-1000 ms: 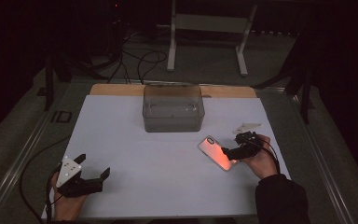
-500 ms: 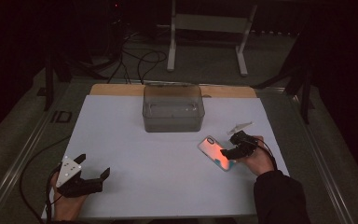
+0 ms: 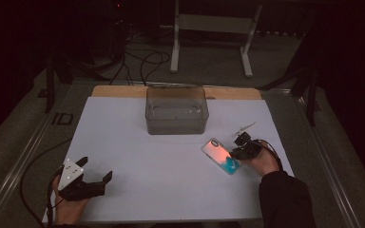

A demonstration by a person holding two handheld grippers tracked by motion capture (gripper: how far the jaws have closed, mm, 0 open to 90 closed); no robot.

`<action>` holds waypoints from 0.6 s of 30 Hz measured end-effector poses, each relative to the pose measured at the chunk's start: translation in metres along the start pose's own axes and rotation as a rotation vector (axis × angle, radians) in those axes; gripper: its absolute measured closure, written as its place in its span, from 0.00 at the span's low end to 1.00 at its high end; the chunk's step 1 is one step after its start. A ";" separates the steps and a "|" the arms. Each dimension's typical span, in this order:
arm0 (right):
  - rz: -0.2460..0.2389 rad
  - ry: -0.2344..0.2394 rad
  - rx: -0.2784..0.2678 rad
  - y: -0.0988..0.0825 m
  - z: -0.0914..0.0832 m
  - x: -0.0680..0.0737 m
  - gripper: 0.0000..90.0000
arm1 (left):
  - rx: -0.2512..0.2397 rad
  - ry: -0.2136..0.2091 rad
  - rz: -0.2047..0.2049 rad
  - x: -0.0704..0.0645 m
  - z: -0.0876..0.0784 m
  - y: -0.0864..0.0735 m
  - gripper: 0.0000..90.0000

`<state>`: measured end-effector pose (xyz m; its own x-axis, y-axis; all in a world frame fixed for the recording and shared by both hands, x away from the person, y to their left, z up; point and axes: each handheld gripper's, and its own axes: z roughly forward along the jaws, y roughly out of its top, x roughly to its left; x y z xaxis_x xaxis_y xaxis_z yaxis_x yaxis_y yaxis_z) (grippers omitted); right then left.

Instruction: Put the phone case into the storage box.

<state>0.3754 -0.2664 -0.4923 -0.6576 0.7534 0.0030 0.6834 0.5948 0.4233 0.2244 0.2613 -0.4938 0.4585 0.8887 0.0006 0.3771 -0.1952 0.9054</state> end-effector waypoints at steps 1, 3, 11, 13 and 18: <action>0.001 0.002 0.006 0.000 0.001 -0.001 0.86 | 0.000 0.000 0.000 0.000 0.000 0.000 0.01; -0.008 0.000 0.018 0.000 0.003 0.000 0.88 | 0.001 0.001 0.000 0.000 0.000 0.000 0.01; -0.048 -0.045 0.022 0.000 0.005 0.003 0.98 | 0.005 -0.003 -0.001 0.000 0.001 0.000 0.01; -0.057 -0.052 0.020 0.000 0.005 0.003 0.99 | 0.007 -0.002 0.001 -0.001 0.001 0.000 0.01; -0.109 -0.074 -0.008 -0.001 0.002 0.010 0.99 | 0.011 -0.009 -0.005 0.000 0.002 0.000 0.01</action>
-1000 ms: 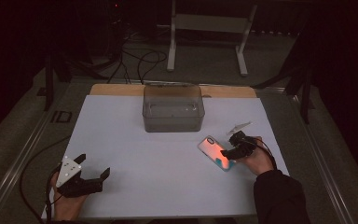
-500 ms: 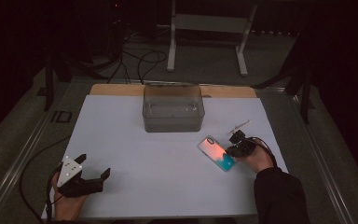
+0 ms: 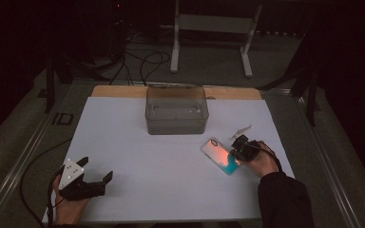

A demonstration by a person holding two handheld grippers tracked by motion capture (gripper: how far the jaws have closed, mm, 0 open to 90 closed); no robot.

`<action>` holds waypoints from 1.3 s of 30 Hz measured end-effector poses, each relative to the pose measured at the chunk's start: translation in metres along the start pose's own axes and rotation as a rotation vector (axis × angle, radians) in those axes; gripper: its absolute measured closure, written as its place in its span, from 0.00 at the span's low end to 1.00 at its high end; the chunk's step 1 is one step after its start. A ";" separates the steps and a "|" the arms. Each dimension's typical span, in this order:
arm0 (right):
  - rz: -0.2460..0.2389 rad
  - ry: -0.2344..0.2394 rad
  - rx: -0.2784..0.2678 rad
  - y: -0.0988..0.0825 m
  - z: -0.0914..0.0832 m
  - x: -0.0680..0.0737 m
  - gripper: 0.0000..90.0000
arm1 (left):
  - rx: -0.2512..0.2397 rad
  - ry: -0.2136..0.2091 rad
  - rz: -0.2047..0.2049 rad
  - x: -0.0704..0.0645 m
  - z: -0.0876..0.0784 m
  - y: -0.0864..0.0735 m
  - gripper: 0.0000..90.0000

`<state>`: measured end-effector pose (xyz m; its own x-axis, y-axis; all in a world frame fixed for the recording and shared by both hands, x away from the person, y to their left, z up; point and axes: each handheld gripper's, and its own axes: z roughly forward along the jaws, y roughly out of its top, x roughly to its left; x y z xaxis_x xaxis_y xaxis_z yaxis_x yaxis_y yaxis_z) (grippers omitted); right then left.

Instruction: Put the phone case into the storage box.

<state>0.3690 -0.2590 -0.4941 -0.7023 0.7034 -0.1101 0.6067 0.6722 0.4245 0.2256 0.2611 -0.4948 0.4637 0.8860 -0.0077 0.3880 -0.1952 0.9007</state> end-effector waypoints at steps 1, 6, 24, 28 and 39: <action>-0.009 -0.007 -0.012 0.001 -0.002 0.002 0.99 | 0.004 0.000 0.001 0.000 0.000 0.000 0.01; -0.041 0.003 -0.047 0.003 -0.009 0.009 0.99 | 0.004 -0.007 0.000 -0.001 0.001 0.001 0.01; -0.150 -0.049 -0.164 0.021 -0.038 0.030 0.99 | 0.003 -0.090 -0.049 -0.007 0.002 0.020 0.01; -0.169 -0.048 -0.177 0.026 -0.042 0.034 0.99 | 0.015 -0.098 -0.052 -0.007 0.004 0.024 0.01; -0.219 -0.054 -0.215 0.033 -0.051 0.047 0.99 | 0.055 -0.131 -0.054 -0.012 0.014 0.036 0.03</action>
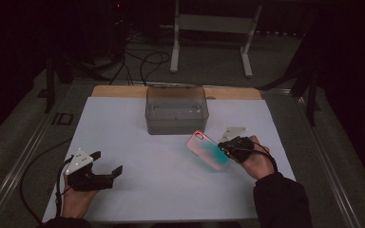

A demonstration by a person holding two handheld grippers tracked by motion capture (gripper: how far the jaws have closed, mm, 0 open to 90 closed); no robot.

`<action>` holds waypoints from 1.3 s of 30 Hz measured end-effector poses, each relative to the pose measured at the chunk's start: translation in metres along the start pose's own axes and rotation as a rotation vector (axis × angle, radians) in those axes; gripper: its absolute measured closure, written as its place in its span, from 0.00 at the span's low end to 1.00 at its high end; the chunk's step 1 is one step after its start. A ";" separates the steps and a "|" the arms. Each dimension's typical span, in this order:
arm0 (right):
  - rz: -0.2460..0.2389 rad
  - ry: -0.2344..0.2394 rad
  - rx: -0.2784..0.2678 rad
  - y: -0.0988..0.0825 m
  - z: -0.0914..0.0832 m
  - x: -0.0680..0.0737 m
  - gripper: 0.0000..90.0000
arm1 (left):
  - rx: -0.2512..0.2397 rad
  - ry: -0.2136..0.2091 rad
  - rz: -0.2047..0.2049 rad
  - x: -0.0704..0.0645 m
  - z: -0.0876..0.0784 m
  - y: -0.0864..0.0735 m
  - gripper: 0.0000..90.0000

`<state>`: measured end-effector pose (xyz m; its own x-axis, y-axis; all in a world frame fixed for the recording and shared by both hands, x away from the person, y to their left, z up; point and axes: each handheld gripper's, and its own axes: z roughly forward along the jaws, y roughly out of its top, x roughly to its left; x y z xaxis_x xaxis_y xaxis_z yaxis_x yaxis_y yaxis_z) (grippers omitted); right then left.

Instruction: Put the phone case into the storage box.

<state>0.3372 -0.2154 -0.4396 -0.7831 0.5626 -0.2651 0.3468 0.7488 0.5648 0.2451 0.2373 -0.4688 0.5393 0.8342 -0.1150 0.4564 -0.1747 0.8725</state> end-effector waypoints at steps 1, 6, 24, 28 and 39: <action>-0.012 -0.002 -0.005 0.001 -0.001 0.001 0.99 | 0.002 -0.004 0.003 -0.001 0.001 0.001 0.03; -0.038 -0.004 -0.026 0.007 -0.003 0.006 0.99 | 0.006 -0.021 0.009 -0.004 0.007 0.007 0.03; -0.137 -0.011 -0.102 0.033 -0.011 0.029 0.99 | 0.021 -0.101 0.004 -0.014 0.027 0.031 0.05; -0.152 -0.007 -0.116 0.036 -0.011 0.034 0.99 | 0.024 -0.122 0.009 -0.020 0.033 0.037 0.05; -0.190 -0.005 -0.140 0.044 -0.011 0.045 0.99 | 0.044 -0.197 0.014 -0.038 0.052 0.054 0.06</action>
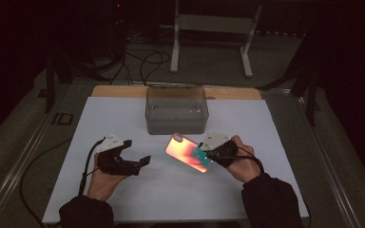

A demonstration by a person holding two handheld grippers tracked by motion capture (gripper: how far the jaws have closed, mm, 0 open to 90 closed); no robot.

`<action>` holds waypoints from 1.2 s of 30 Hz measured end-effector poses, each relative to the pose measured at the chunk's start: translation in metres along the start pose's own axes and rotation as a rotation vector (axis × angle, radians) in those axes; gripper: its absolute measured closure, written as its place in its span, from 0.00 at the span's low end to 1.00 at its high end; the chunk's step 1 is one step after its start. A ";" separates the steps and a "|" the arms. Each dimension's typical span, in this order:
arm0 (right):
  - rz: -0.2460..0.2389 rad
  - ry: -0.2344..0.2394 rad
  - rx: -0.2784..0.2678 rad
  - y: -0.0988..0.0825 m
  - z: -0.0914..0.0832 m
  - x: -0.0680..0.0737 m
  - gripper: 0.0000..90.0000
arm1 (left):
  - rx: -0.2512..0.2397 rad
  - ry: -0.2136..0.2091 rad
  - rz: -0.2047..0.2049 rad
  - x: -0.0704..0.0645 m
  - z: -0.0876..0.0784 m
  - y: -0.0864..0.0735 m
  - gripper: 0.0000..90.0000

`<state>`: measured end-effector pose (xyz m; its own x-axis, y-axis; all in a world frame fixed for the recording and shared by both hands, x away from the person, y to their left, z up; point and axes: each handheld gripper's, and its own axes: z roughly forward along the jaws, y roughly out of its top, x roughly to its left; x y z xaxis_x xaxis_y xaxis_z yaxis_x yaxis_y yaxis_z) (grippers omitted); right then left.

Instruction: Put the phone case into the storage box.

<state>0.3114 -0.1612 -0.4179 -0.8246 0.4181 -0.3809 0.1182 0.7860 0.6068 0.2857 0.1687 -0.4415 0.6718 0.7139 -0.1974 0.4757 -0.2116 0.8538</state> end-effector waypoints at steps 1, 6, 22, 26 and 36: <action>-0.003 0.003 -0.003 0.001 0.000 0.001 0.99 | 0.001 -0.007 -0.003 -0.001 0.002 0.001 0.06; -0.021 0.006 -0.016 0.006 0.001 0.006 0.99 | 0.010 -0.047 0.007 -0.009 0.012 0.008 0.10; -0.074 0.017 -0.058 0.015 0.001 0.015 0.99 | 0.080 -0.230 -0.053 -0.014 0.048 0.019 0.48; -0.087 0.027 -0.075 0.016 0.000 0.016 0.99 | 0.094 -0.254 -0.062 -0.014 0.051 0.018 0.56; -0.115 0.019 -0.076 0.017 -0.001 0.018 0.98 | 0.091 -0.329 -0.071 -0.009 0.049 0.016 0.84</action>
<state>0.2976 -0.1410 -0.4140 -0.8409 0.3176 -0.4382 -0.0198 0.7911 0.6114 0.3150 0.1265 -0.4492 0.7753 0.4789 -0.4118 0.5663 -0.2383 0.7890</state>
